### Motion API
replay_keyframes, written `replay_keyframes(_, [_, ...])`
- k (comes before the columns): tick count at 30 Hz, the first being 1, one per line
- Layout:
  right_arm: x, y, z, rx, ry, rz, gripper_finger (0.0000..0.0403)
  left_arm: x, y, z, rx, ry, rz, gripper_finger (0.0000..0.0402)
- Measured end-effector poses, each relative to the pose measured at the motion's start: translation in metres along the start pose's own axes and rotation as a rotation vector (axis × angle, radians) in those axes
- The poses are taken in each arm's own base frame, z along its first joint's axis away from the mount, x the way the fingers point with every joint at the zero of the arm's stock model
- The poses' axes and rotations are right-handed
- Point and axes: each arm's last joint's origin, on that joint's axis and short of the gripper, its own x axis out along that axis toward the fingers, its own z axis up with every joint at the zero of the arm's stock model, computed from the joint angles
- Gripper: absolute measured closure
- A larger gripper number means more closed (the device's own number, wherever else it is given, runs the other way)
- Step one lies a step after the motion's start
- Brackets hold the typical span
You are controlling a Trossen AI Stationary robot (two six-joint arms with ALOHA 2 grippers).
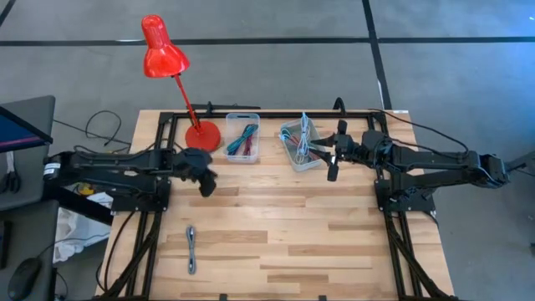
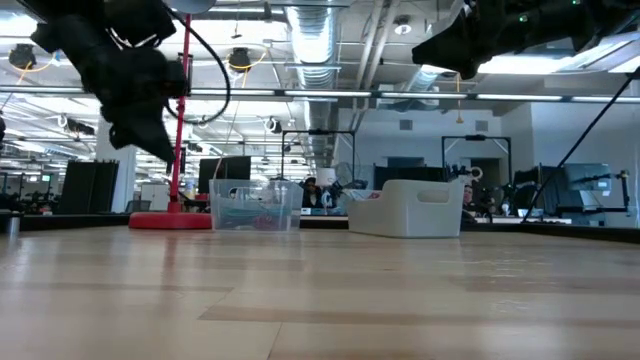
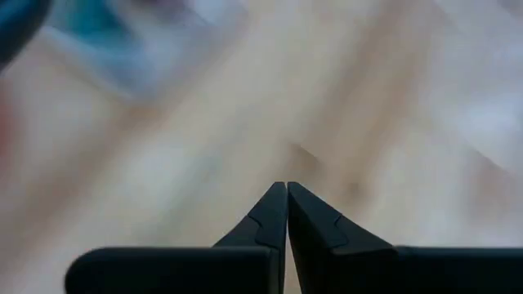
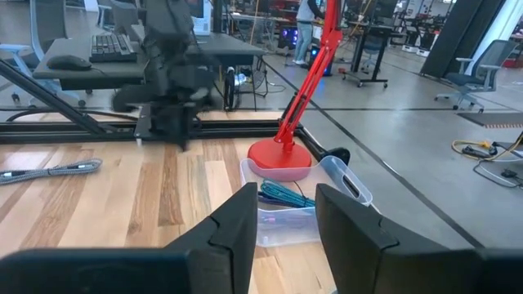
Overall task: Pick & Place USB Port
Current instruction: Put the black patterned USB cable into the transparent bin
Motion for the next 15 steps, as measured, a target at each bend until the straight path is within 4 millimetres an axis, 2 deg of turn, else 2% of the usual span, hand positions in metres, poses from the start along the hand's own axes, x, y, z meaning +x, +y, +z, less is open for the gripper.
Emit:
replay_keyframes(5, [0.0, 0.0, 0.0, 0.0, 0.0, 0.0, 0.0285, 0.012, -0.01, -0.007, -0.093, 0.232, -0.275, 0.0389])
replay_keyframes(15, [0.0, 0.0, 0.0, 0.0, 0.0, 0.0, 0.0285, 0.032, -0.034, -0.029, -0.253, 0.635, -0.468, 0.0389])
